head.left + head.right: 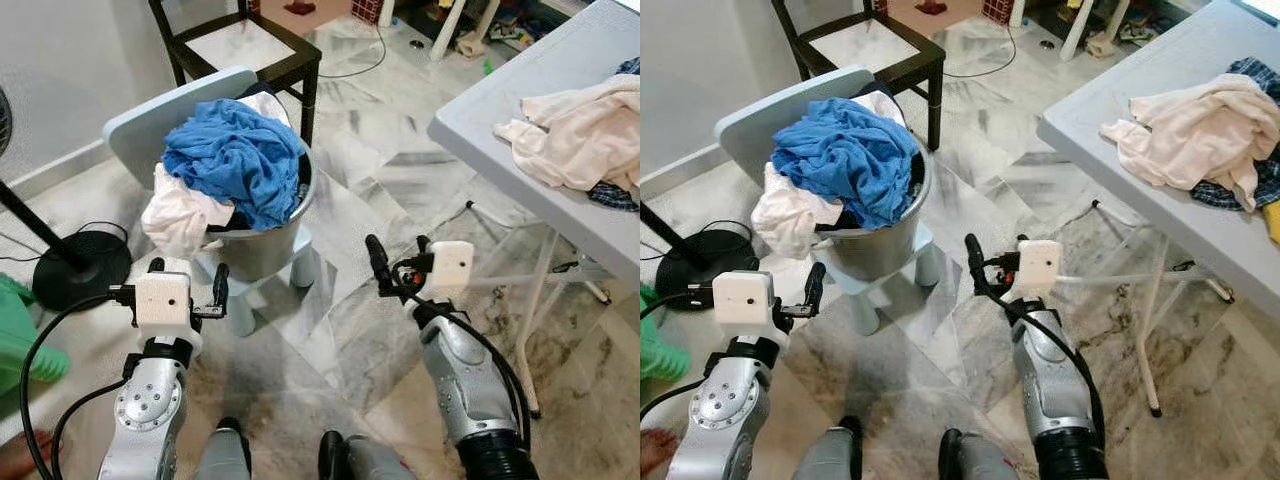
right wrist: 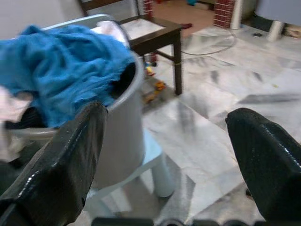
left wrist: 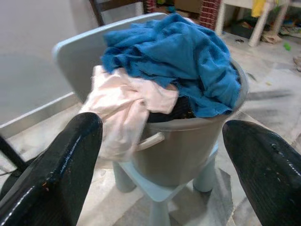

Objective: Hang hanger

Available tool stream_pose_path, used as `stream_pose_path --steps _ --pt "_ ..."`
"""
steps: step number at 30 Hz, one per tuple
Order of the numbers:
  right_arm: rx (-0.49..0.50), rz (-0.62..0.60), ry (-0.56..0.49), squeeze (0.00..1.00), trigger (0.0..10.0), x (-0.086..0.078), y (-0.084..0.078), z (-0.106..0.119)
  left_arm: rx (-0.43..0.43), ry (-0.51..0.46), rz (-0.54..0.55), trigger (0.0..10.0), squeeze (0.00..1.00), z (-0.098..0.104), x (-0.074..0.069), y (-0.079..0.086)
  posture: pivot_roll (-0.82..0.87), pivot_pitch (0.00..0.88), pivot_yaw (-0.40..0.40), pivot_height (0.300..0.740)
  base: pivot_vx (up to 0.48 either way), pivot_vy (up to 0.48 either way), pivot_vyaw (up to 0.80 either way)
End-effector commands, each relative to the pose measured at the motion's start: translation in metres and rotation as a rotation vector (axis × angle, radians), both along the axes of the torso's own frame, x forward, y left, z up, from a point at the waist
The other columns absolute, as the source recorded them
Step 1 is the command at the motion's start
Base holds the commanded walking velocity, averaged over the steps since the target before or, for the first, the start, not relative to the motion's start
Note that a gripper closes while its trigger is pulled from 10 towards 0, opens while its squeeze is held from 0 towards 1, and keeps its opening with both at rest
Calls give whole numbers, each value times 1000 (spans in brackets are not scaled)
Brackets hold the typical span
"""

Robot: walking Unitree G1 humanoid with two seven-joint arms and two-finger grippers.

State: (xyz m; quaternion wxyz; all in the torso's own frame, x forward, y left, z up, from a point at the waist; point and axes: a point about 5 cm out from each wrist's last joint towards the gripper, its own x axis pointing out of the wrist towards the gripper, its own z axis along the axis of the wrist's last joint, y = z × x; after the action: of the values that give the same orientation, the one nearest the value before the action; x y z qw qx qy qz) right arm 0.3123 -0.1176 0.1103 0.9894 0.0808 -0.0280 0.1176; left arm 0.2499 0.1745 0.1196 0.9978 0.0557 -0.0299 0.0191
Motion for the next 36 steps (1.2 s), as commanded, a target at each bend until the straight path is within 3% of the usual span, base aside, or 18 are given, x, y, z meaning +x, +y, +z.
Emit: stream_pose_path --steps 1,13,31,36 --pt "0 19 10 0 10000 0 0 -2 -1 27 18 10000 0 -7 -4 3 252 265 -120 740 0 0 781" --pt "-20 17 -1 0 10000 2 -2 1 -10 23 22 10000 0 -7 -5 1 249 266 -130 740 207 0 756" --pt "59 -46 18 0 10000 1 -7 -2 -4 34 2 10000 0 -9 -2 1 257 265 -113 740 319 0 0" --pt "57 -46 18 0 10000 1 -6 -2 7 22 4 10000 0 -9 0 2 259 270 -120 740 0 0 0"
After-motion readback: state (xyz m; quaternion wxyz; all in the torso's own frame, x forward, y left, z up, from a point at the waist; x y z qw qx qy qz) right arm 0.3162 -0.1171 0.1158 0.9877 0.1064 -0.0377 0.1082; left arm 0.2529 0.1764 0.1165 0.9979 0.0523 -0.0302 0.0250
